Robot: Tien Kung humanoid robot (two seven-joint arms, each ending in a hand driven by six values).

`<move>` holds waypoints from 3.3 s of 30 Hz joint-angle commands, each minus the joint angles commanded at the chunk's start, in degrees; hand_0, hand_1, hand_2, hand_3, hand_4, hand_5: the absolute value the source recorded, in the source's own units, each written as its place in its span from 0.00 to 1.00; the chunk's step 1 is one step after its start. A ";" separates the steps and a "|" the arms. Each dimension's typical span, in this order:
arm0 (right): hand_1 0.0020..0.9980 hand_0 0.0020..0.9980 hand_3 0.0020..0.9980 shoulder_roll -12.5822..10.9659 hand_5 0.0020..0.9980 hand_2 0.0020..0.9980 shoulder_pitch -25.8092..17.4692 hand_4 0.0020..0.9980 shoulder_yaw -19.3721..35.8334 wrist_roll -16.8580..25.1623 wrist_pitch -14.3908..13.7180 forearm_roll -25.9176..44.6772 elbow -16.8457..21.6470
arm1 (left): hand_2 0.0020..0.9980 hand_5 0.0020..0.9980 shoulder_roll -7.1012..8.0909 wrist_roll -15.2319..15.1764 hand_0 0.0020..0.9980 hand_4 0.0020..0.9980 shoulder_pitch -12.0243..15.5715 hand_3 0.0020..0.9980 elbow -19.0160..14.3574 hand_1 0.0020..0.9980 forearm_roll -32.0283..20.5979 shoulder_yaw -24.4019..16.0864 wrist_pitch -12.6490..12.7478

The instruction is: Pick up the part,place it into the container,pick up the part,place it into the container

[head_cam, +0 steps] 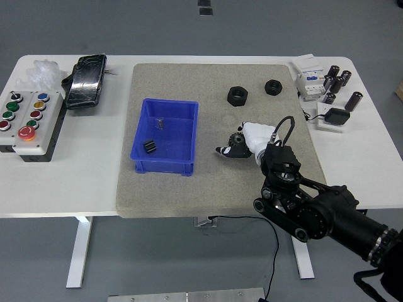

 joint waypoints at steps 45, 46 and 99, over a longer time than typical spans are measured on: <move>0.73 0.67 0.67 4.71 0.19 0.70 6.82 0.20 -16.31 0.00 -9.73 -6.21 7.59 | 0.67 0.65 0.13 0.28 0.68 0.56 -0.04 0.71 0.00 0.64 -0.55 0.27 0.12; 0.73 0.67 0.67 4.76 0.19 0.70 6.83 0.20 -16.40 0.00 -9.65 -6.16 7.56 | 0.67 0.65 0.15 0.39 0.68 0.56 -0.03 0.71 0.00 0.64 -0.30 0.00 0.12; 0.78 0.67 0.79 -4.72 0.48 0.80 -13.84 0.82 23.28 12.95 -28.65 1.13 25.21 | 0.67 0.64 -0.47 0.49 0.68 0.56 0.44 0.70 0.00 0.64 1.86 -2.86 0.21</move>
